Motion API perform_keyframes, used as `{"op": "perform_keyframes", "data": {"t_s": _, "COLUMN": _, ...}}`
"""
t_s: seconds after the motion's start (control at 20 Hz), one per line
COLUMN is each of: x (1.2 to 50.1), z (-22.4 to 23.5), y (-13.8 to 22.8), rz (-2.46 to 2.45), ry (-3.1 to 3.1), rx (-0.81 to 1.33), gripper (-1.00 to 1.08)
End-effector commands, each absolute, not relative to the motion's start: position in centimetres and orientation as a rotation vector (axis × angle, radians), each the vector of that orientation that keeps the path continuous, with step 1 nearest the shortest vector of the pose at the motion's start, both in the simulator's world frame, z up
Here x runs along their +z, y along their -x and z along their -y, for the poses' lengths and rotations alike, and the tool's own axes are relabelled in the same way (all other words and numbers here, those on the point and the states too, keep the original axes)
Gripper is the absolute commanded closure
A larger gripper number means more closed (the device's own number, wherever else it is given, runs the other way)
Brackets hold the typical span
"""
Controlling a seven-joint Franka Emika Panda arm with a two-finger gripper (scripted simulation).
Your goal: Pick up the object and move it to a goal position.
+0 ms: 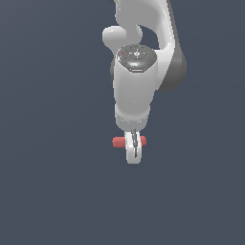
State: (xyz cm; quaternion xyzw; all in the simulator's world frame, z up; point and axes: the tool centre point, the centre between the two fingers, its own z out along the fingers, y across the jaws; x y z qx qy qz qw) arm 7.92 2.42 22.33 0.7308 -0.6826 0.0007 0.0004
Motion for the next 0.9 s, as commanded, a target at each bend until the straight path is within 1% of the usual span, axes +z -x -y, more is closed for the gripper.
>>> {"op": "perform_keyframes", "data": {"t_s": 0.0, "x": 23.2, "z": -2.6, "y": -8.8, "rz": 2.144, "ry": -2.295, "rx": 0.001, "gripper": 1.08}}
{"op": "perform_keyframes", "data": {"t_s": 0.4, "x": 24.8, "z": -2.9, "y": -10.6, "rz": 2.144, "ry": -2.296, "rx": 0.0, "gripper": 1.08}}
{"op": "perform_keyframes", "data": {"t_s": 0.85, "x": 25.2, "z": -3.0, "y": -11.1, "rz": 2.144, "ry": -2.296, "rx": 0.0, "gripper": 1.08}}
